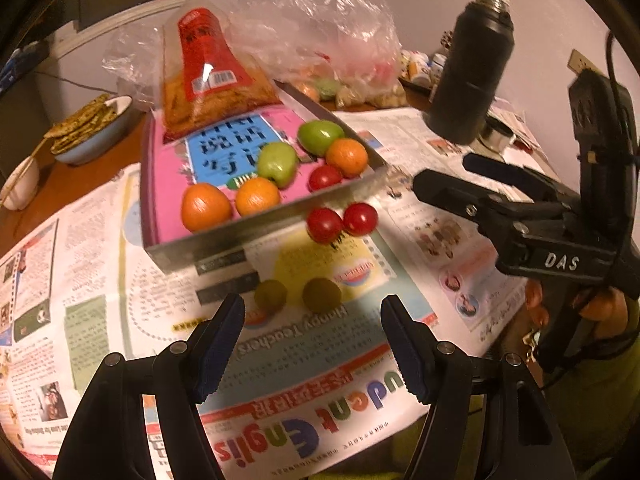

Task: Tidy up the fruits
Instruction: 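Grasp a small brown kiwi with the left tool while the right tool grasps a red cherry tomato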

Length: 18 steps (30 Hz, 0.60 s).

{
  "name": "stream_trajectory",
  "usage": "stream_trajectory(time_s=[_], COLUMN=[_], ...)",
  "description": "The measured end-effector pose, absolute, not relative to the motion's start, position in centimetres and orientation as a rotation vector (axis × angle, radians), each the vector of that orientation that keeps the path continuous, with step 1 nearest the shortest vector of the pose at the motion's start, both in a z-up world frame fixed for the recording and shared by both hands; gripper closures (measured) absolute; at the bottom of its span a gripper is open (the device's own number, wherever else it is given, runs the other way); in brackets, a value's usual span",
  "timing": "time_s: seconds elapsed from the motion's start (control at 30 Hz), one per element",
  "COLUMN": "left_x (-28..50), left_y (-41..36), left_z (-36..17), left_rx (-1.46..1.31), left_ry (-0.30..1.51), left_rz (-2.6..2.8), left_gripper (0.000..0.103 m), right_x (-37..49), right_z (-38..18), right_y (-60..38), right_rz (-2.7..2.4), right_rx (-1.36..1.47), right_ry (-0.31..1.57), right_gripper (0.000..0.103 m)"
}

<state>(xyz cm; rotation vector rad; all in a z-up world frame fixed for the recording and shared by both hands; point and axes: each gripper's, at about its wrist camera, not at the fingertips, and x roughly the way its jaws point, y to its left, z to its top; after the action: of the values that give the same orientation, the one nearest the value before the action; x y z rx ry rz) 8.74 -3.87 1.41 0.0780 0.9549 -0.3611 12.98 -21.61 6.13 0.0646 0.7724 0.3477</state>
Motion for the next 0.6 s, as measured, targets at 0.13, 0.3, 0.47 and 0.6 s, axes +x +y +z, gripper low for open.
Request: stream_trajectory(time_s=[0.13,0.3,0.47,0.6], left_x=[8.2,8.1,8.2,8.8], left_y=[-4.5,-5.0,-5.8,-6.0], left_z=[0.8,0.3,-0.6,-1.2], left_rx=[0.081,0.071,0.068,0.061], left_ry=[0.974,1.001,1.028,1.055], left_rz=[-0.398,-0.442,-0.47,-0.453], left_gripper=[0.031,0.032,0.04,0.053], right_x=[13.1,13.0,13.0,13.1], right_z=[5.5,5.0,4.4,3.7], right_y=[-21.4,-21.1,-20.8,-20.6], right_rz=[0.367,0.38,0.415,0.431], right_rx=[0.064,0.051,0.047,0.033], right_ry=[0.805,0.821,0.843,0.866], right_gripper=[0.001,0.001,0.001,0.002])
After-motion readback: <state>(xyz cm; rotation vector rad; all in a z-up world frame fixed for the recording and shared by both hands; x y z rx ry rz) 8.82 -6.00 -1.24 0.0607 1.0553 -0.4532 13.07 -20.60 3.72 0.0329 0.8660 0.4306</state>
